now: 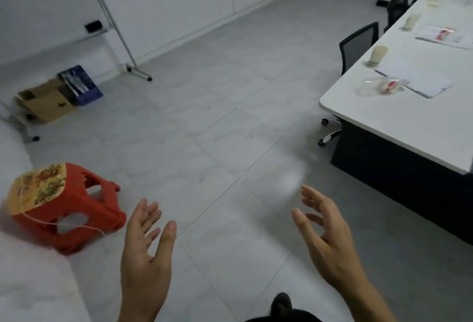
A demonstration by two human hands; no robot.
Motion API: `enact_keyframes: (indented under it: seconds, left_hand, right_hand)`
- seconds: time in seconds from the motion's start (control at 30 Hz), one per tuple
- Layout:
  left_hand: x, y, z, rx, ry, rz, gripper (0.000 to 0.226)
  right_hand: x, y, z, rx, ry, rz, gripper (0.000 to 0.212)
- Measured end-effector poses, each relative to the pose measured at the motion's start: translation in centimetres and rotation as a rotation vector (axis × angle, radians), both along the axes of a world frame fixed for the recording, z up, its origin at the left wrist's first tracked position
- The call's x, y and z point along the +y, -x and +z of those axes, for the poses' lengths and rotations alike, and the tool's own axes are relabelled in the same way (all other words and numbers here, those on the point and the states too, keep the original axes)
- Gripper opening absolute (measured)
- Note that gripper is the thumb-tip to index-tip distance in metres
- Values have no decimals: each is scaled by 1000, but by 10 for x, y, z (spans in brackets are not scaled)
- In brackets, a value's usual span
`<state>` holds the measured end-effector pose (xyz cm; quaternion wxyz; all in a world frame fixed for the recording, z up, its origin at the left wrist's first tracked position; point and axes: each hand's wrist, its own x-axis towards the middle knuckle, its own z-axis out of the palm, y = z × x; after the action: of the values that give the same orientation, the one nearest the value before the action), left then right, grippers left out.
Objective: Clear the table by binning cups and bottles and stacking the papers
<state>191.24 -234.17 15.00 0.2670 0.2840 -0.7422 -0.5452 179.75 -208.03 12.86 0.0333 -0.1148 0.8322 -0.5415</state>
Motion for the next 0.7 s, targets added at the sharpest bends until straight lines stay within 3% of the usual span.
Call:
enact_keyframes:
  seconds: [0.3,0.5,0.7]
  left_hand:
    - [-10,152,-12,-35,8,-132,71]
    - [-56,272,-43,-32,-74,-157,60]
    - [-104,422,-28,-91,-72,-375,65]
  right_hand:
    - [-5,129,-4,-27,-49,-61,56]
    - [-55,239,-27,-51,-106,-108,57]
    - [-106,346,-9,-26,-130,-252,57]
